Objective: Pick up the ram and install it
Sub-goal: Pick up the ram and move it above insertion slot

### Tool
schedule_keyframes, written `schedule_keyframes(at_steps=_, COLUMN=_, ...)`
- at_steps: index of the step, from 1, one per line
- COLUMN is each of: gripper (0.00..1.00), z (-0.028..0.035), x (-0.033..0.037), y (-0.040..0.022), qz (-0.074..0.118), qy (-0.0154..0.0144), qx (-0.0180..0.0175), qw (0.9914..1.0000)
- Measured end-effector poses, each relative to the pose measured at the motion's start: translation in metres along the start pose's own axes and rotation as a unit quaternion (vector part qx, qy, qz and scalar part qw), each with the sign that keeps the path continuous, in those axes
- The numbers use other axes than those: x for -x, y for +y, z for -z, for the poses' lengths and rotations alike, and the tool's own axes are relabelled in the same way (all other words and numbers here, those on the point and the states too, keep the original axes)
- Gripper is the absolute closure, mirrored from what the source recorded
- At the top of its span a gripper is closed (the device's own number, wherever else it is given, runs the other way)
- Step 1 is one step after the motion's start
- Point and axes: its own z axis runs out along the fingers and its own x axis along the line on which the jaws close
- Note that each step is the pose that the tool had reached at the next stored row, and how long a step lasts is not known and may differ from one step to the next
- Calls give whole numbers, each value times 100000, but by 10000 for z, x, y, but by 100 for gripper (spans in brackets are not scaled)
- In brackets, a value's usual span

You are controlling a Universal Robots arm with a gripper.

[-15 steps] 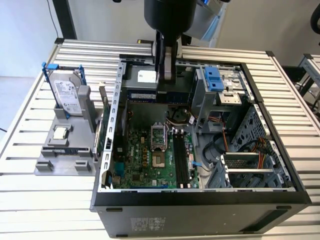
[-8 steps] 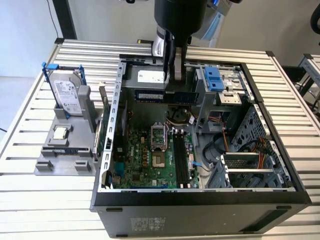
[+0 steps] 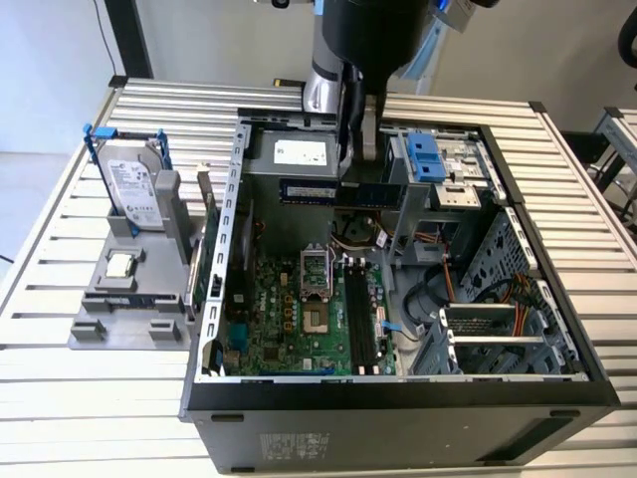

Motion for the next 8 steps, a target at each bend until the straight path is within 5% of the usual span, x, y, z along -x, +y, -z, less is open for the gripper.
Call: schedule_keyframes(at_steps=8, gripper=100, z=1, x=3, y=-117, qz=-4, qy=2, qx=0, qw=100000)
